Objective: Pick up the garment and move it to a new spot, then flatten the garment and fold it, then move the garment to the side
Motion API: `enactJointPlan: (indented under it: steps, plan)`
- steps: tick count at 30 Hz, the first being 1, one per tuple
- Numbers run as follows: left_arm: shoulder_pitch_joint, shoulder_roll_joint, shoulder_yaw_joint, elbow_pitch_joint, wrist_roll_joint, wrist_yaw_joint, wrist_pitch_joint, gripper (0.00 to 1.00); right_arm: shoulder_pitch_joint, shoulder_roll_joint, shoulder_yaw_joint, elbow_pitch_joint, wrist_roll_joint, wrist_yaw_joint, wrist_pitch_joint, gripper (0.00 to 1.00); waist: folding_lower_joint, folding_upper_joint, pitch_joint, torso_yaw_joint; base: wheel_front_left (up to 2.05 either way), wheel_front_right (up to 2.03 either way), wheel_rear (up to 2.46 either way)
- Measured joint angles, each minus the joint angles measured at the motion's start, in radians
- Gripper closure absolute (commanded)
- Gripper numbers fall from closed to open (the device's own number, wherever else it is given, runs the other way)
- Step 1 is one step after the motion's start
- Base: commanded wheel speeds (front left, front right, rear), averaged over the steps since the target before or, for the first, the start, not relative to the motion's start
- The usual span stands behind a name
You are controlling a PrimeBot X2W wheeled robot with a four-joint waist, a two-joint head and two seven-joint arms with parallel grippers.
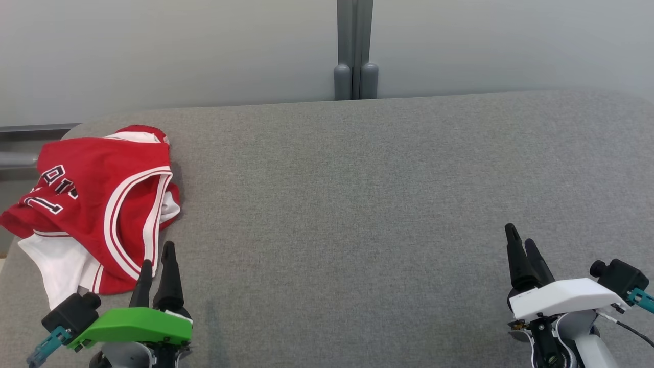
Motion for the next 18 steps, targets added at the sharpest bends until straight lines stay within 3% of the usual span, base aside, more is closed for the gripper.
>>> enactJointPlan:
  steps: [18]
  plan:
    - [0.001, 0.009, -0.028, -0.016, 0.241, 0.022, -0.052, 0.0, -0.009, -0.002, 0.026, 0.005, -0.235, 0.0, -0.054, 0.0, 0.0, 0.0, -0.002, 0.001, 0.0, 0.0, 0.0]
